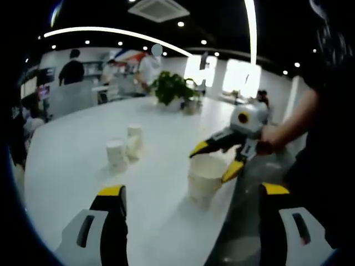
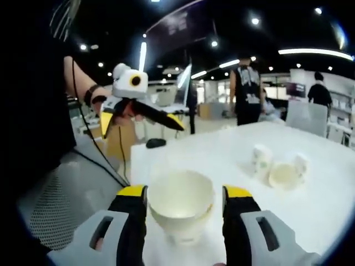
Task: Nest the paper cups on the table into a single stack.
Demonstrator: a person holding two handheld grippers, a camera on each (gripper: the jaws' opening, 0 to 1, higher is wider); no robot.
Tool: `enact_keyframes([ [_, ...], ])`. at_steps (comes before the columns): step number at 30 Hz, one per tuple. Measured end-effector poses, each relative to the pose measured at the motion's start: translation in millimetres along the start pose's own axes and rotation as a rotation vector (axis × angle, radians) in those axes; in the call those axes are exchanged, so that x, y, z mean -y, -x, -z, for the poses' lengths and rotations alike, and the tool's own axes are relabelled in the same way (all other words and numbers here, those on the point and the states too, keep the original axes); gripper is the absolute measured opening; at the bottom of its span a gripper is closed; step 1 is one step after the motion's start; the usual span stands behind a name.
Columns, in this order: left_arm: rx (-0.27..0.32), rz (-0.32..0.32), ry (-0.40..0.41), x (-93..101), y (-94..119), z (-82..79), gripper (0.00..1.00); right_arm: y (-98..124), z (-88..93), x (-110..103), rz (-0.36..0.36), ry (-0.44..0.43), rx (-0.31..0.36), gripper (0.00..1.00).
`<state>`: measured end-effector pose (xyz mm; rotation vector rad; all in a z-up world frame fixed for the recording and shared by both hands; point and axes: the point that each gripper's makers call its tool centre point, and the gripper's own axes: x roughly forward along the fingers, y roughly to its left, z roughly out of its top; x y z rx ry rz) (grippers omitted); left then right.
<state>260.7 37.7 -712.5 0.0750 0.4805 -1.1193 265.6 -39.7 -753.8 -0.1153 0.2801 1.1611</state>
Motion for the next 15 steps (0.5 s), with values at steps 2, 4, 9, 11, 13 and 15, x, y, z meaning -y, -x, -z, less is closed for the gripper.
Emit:
enact_keyframes([
  [2, 0.004, -0.001, 0.004, 0.2, 0, -0.7, 0.98, 0, -0.5, 0, 0.002, -0.013, 0.007, 0.56],
  [4, 0.003, -0.002, 0.005, -0.2, 0, -0.2, 0.98, -1, -0.4, 0, 0.005, -0.026, 0.008, 0.6],
  [9, 0.001, -0.004, 0.014, -0.3, 0, 0.2, 0.98, -1, -2.8, 1, 0.01, -0.044, 0.021, 0.65],
  [11, 0.003, -0.004, 0.014, -0.6, 0, -0.3, 0.98, 0, -7.2, 2, 0.012, -0.058, 0.036, 0.68],
  [13, 0.004, -0.005, 0.016, -1.2, 0, -0.3, 0.98, 2, -9.9, 2, 0.014, -0.057, 0.039, 0.7],
  [15, 0.005, -0.006, 0.017, -1.9, 0, -0.5, 0.98, 5, -15.7, 2, 0.012, -0.059, 0.048, 0.71],
])
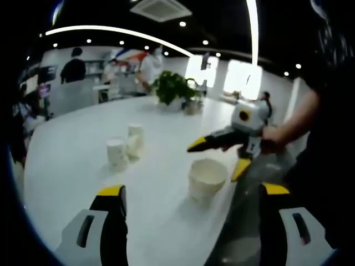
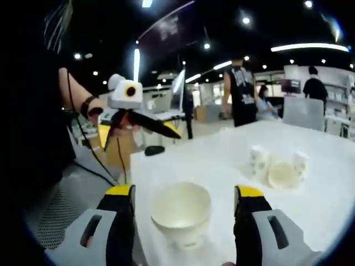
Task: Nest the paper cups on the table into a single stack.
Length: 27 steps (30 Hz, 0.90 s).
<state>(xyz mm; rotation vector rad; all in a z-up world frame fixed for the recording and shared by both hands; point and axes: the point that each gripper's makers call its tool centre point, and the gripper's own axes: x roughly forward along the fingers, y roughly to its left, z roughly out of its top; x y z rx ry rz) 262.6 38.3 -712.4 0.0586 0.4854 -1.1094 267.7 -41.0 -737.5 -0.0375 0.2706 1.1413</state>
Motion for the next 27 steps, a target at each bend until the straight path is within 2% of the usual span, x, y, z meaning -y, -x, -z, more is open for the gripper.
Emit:
enact_keyframes([
  [11, 0.006, -0.01, 0.008, -7.6, -2, -0.8, 0.98, 10, -27.7, 17, 0.051, -0.04, 0.07, 0.77],
  [19, 0.021, -0.03, 0.008, -17.5, 2, -3.9, 0.98, 18, -58.5, 44, 0.118, -0.078, 0.147, 0.79],
  [22, 0.032, -0.046, 0.013, -23.0, 5, -5.9, 0.98, 20, -58.1, 59, 0.158, -0.082, 0.113, 0.78],
  [27, 0.043, -0.073, 0.021, -31.9, 10, -7.0, 0.98, 27, -61.2, 79, 0.211, -0.103, 0.116, 0.77],
])
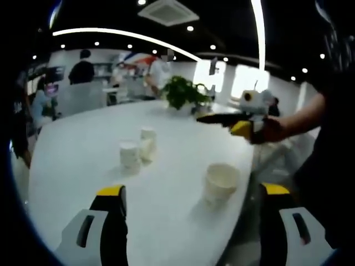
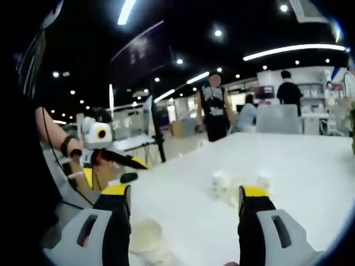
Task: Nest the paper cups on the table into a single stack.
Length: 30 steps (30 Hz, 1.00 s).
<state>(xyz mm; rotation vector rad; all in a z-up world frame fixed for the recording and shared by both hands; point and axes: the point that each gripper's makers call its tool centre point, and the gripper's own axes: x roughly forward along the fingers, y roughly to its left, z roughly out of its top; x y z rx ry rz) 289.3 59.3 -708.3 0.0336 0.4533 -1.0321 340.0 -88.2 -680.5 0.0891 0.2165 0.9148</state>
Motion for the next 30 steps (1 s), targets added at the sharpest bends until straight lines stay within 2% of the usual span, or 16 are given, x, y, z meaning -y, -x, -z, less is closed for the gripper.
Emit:
enact_keyframes([
  [3, 0.004, -0.02, 0.003, -5.3, 3, 1.0, 0.98, 2, -2.1, 10, 0.03, -0.003, -0.002, 0.77],
  [8, 0.013, -0.044, 0.011, -11.0, 7, 1.2, 0.98, 6, -3.1, 28, 0.077, 0.005, -0.045, 0.78],
  [11, 0.016, -0.053, 0.011, -13.2, 9, 1.4, 0.98, 6, -4.0, 33, 0.083, 0.032, -0.062, 0.81],
  [18, 0.024, -0.074, 0.015, -19.5, 11, 0.1, 0.98, 4, -8.6, 45, 0.108, 0.014, -0.07, 0.86],
  [25, 0.025, -0.089, 0.014, -25.0, 14, -0.1, 0.98, 3, -7.7, 55, 0.134, 0.027, -0.103, 1.0],
  [30, 0.021, -0.094, 0.014, -26.2, 16, 1.5, 0.98, 2, -7.6, 58, 0.133, 0.035, -0.109, 1.0],
])
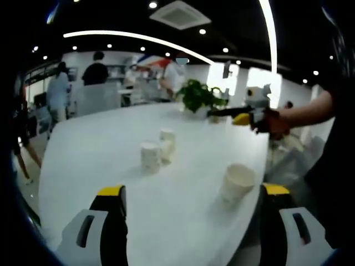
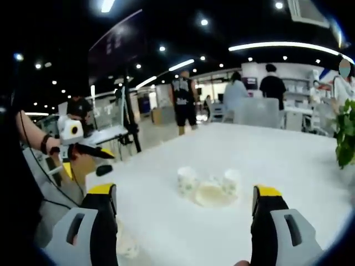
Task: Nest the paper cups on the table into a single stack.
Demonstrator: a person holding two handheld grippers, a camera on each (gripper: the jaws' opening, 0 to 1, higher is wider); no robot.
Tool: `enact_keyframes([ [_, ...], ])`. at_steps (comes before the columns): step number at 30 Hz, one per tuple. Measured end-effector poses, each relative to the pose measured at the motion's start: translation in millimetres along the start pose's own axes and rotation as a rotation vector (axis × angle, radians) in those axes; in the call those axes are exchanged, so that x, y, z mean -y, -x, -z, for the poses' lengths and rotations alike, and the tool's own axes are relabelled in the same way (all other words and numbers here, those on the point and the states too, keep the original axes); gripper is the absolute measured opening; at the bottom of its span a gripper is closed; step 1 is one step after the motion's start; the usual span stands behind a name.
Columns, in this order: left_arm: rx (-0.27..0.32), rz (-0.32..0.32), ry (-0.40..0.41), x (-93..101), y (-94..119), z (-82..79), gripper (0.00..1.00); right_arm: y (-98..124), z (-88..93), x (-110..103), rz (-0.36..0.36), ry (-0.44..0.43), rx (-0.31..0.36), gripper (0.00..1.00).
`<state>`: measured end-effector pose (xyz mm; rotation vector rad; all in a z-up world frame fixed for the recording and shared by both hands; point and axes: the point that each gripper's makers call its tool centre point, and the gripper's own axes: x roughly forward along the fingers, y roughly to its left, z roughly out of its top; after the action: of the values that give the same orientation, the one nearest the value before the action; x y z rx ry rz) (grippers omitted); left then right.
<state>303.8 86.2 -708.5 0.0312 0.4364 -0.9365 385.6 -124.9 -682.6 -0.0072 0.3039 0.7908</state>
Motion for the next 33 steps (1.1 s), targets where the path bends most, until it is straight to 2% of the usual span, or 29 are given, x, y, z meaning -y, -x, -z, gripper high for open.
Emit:
enact_keyframes([
  [9, -0.003, -0.01, -0.005, -2.4, 1, 0.6, 0.98, -3, 4.6, 4, 0.0, -0.021, -0.018, 1.0],
  [14, -0.005, -0.021, -0.005, -3.2, 1, 0.4, 0.98, -10, 5.9, 14, -0.003, -0.027, -0.039, 0.99],
  [18, -0.014, -0.022, -0.008, -2.0, 0, 2.4, 0.98, -19, -0.1, 25, -0.007, -0.007, -0.045, 0.97],
  [24, -0.024, -0.025, -0.003, -1.0, -1, 4.0, 0.98, -40, -2.4, 52, 0.0, 0.035, -0.077, 0.9],
  [27, -0.029, -0.028, -0.004, -0.6, -2, 4.4, 0.98, -50, 2.6, 69, 0.018, 0.041, -0.093, 0.86],
  [33, -0.038, -0.05, 0.001, -1.7, -2, 3.2, 0.98, -76, 17.4, 100, 0.032, -0.001, -0.116, 0.79],
])
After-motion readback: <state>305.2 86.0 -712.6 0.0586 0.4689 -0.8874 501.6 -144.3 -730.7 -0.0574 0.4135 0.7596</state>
